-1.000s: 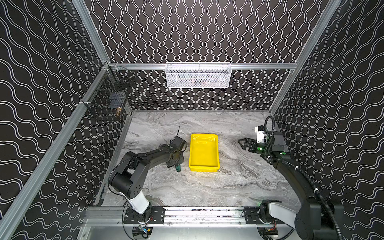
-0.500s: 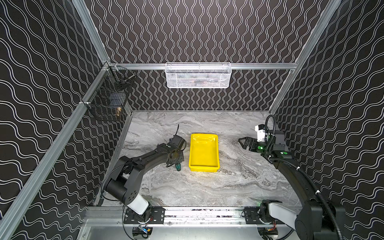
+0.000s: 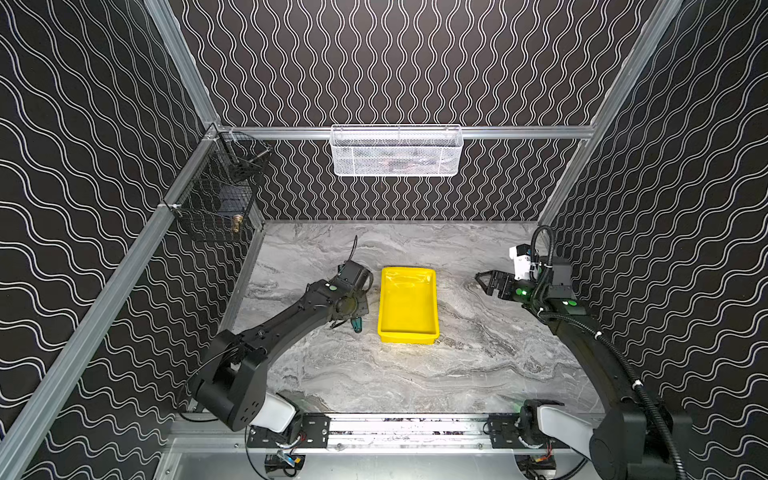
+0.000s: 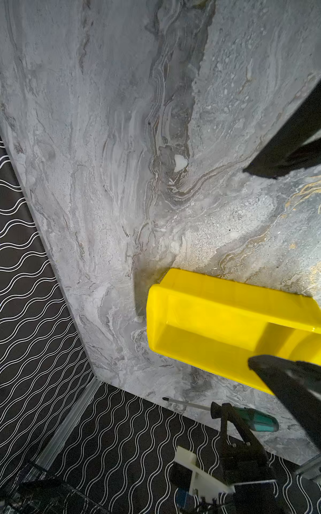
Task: Put the screwdriver in the bin
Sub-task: 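Carry the screwdriver with the left gripper over the yellow bin and lower it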
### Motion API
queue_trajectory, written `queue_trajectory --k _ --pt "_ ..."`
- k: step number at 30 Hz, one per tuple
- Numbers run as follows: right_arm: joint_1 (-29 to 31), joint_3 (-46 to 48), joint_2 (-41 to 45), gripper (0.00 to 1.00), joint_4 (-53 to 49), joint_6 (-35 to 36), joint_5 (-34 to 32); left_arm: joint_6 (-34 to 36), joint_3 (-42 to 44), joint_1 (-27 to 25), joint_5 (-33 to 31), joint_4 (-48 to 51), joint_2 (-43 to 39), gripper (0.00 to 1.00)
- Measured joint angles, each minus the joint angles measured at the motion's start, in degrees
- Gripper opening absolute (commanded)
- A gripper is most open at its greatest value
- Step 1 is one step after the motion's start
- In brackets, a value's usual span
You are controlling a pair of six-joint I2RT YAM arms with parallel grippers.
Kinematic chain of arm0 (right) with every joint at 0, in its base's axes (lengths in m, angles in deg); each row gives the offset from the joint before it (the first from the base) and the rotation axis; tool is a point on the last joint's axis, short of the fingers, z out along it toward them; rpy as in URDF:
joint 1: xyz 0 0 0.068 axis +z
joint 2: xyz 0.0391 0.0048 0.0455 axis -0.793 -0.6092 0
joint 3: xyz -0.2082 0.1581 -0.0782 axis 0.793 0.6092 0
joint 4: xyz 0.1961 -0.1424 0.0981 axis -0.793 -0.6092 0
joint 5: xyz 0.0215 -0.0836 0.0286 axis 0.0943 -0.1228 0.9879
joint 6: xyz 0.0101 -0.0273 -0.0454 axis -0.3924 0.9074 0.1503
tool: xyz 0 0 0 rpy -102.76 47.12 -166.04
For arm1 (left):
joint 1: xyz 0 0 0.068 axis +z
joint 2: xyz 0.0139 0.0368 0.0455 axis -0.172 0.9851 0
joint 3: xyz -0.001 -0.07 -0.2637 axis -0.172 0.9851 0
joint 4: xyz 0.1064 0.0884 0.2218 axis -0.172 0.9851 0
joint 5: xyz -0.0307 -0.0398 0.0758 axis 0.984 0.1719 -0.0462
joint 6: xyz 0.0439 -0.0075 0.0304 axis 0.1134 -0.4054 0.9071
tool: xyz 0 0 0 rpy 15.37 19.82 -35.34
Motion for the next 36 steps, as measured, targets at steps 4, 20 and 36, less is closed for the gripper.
queue_trajectory --k 4,20,36 --pt "0.0 -0.5 0.1 0.99 -0.2 0.0 0.4 0.5 -3.6 -1.7 -0.6 1.7 -0.7 0.0" --pt "0.1 -0.7 -1.0 0.99 -0.2 -0.4 2.8 4.3 -21.7 -11.9 -1.1 2.6 11.7 0.0" --pt "0.1 0.5 -3.1 0.99 0.0 -0.1 3.9 8.0 -26.3 -15.5 3.1 1.7 27.3 0.0"
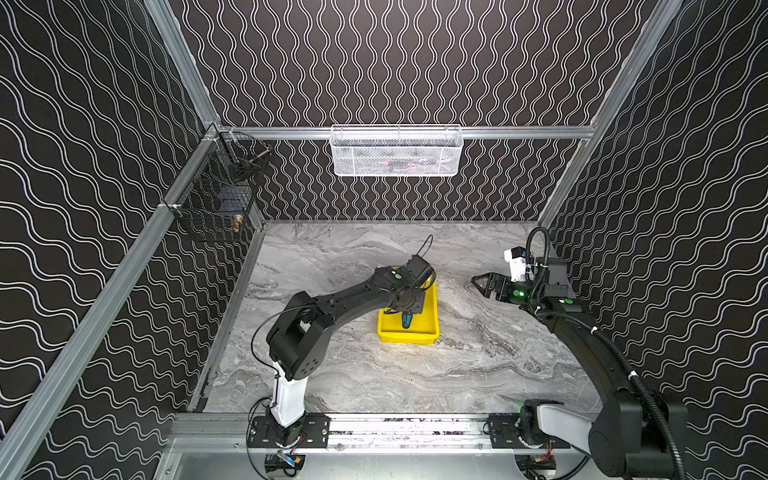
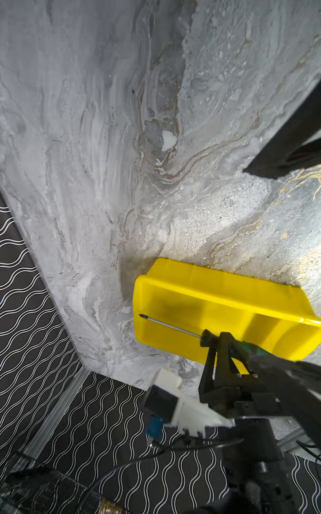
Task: Put the screwdriver in the bin
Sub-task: 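Carry the screwdriver with the left gripper over the yellow bin and lower it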
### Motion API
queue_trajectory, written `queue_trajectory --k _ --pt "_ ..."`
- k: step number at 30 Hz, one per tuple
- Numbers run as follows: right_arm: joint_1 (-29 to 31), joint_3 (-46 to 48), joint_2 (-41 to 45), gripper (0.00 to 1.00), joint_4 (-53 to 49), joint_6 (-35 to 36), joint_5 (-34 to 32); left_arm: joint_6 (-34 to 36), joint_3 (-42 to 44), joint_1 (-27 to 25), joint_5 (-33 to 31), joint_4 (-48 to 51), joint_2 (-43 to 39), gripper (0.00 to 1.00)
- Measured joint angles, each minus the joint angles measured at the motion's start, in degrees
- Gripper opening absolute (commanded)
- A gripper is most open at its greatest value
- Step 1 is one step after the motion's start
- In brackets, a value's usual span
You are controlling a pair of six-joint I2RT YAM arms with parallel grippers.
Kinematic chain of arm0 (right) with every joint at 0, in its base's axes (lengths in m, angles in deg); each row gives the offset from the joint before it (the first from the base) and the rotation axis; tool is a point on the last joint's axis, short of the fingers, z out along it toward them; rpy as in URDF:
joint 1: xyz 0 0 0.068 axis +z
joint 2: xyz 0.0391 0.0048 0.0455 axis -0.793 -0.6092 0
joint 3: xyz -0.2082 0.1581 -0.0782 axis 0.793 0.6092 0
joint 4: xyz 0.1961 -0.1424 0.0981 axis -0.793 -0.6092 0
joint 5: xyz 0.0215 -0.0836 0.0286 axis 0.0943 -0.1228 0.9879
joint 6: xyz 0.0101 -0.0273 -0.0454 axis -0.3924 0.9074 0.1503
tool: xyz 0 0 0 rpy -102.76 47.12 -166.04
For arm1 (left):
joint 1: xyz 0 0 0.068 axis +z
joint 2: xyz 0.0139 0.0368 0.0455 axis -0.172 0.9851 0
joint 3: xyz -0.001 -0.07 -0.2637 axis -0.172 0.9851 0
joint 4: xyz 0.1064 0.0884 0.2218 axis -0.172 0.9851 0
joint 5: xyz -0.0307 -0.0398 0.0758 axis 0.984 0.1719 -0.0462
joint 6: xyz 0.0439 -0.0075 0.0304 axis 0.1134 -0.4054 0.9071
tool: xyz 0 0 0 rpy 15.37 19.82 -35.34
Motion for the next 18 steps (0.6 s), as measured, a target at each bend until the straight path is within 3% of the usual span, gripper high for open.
queue_trajectory --k 9,18 --pt "0.0 -0.8 -2.6 0.99 0.5 0.2 0.1 0.7 0.4 -0.2 -0.2 -0.6 3.4 0.12" --pt "0.0 -0.9 -4.3 0.99 0.7 0.9 0.1 0.9 0.1 -0.2 -0.4 -1.7 6.8 0.3"
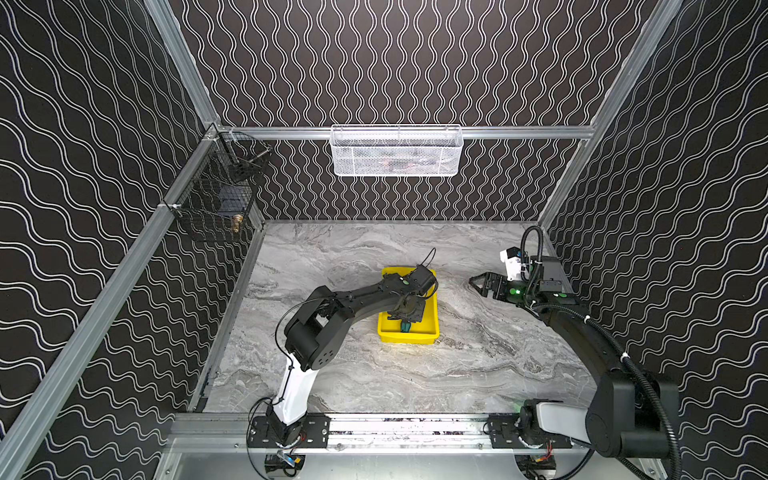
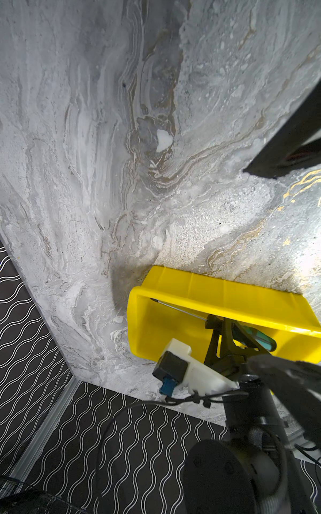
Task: Put the screwdriver in the bin
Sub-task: 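Carry the screwdriver with the left gripper over the yellow bin and lower it, then open the left gripper to release the screwdriver into the bin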
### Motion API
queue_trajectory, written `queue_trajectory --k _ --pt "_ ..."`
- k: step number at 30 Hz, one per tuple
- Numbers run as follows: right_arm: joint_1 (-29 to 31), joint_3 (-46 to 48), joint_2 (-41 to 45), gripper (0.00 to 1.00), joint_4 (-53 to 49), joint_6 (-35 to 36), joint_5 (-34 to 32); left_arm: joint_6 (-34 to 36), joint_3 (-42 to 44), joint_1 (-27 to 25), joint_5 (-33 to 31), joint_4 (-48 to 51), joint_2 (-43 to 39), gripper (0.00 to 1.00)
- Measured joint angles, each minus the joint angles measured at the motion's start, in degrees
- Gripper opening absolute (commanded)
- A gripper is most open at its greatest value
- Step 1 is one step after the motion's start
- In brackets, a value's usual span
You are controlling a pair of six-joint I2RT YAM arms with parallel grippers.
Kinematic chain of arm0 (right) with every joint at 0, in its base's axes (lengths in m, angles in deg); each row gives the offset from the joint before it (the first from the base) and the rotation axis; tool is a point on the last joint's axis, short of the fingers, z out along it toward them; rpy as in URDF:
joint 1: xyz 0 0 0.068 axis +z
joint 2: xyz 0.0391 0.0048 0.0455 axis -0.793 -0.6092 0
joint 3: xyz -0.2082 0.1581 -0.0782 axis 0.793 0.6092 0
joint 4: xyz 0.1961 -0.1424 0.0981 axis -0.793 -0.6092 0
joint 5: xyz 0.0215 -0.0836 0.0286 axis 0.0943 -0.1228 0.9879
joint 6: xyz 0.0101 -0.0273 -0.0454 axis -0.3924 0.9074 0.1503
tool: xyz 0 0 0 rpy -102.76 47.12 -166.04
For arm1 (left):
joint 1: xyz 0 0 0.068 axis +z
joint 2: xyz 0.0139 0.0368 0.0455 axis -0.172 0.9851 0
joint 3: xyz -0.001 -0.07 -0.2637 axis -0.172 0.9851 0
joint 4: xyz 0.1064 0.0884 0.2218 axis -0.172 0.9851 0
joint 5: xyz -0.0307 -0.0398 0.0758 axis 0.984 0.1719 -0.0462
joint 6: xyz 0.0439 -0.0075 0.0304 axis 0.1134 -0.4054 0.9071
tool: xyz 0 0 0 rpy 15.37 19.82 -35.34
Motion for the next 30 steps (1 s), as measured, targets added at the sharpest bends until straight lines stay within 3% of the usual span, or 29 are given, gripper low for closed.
queue_trajectory --k 20,26,30 --pt "0.0 0.1 0.9 0.99 0.2 0.5 -0.7 0.1 -1.1 0.0 -0.5 -1.1 -0.8 0.56" --pt "0.0 -0.7 2.2 0.99 -0.2 0.6 -1.4 1.6 -4.5 0.0 -0.5 -0.6 -3.7 0.71" --pt "0.0 -1.0 3.5 0.99 -0.4 0.6 -1.7 3.1 -6.4 0.0 -1.2 0.0 -5.9 0.86"
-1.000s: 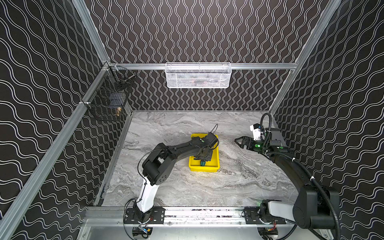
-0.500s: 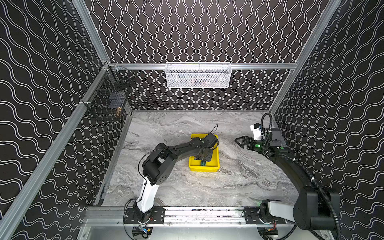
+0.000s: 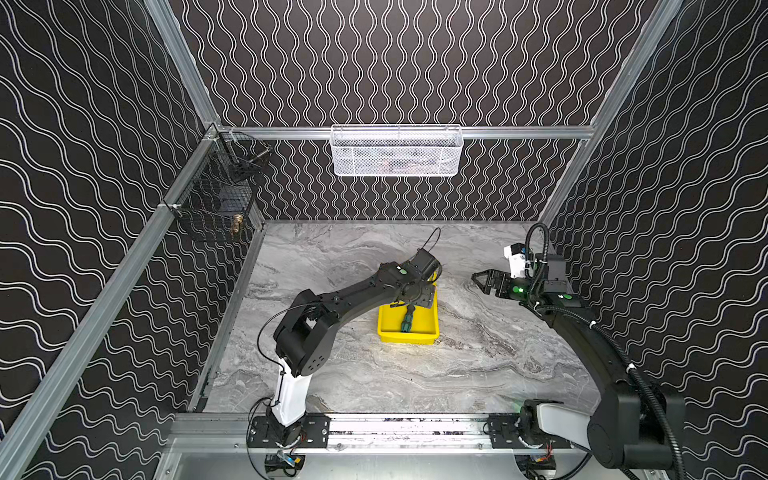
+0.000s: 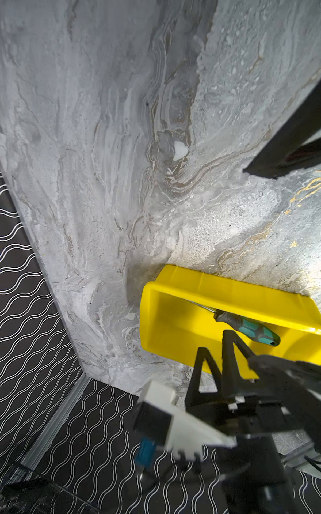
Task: Put the screwdriver in the bin
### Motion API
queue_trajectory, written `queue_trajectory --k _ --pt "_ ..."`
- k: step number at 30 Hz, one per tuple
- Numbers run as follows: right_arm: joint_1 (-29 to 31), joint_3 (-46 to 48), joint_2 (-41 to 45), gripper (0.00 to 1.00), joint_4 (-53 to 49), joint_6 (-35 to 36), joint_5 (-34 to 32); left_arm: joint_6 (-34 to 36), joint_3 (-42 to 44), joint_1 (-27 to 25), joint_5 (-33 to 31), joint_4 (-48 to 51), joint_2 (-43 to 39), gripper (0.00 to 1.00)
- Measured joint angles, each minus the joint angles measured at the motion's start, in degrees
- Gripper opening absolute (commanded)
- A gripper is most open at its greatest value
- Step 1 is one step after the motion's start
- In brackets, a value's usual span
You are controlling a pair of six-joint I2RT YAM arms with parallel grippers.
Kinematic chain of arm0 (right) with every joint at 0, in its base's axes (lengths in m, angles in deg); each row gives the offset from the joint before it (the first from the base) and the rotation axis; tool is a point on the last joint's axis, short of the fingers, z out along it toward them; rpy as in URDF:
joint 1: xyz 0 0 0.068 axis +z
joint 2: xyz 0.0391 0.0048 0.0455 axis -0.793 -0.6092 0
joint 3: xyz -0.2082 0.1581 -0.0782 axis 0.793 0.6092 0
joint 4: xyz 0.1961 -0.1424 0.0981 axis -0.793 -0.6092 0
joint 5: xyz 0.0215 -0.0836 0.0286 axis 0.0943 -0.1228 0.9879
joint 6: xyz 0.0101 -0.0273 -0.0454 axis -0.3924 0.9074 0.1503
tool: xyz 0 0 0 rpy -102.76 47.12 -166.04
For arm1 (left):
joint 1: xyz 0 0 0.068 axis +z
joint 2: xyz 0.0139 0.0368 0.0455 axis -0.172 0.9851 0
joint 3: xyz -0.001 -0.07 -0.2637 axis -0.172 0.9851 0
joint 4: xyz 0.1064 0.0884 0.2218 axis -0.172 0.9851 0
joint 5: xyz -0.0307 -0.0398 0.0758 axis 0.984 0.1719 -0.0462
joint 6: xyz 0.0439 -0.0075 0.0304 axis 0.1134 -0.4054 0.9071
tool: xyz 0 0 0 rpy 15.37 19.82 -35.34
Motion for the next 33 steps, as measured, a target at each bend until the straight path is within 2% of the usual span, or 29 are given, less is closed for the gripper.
queue_trajectory --k 4,17,26,33 --pt "0.0 0.0 1.7 0.99 -0.3 -0.3 -0.9 2.5 1.3 0.3 0.1 -1.3 -4.7 0.98" --pt "0.0 -6.0 6.0 0.99 -3.9 -0.4 -3.0 8.9 10.5 4.6 0.2 -8.4 -21.7 0.99" --pt "-0.1 -7.3 9.7 0.99 -4.7 -1.9 -9.6 12.0 15.1 7.2 -1.8 -10.7 -26.3 0.99" --pt "-0.1 -9.8 12.3 0.99 -6.7 -1.6 -16.4 13.5 16.5 7.1 -4.3 -14.2 -25.1 0.99"
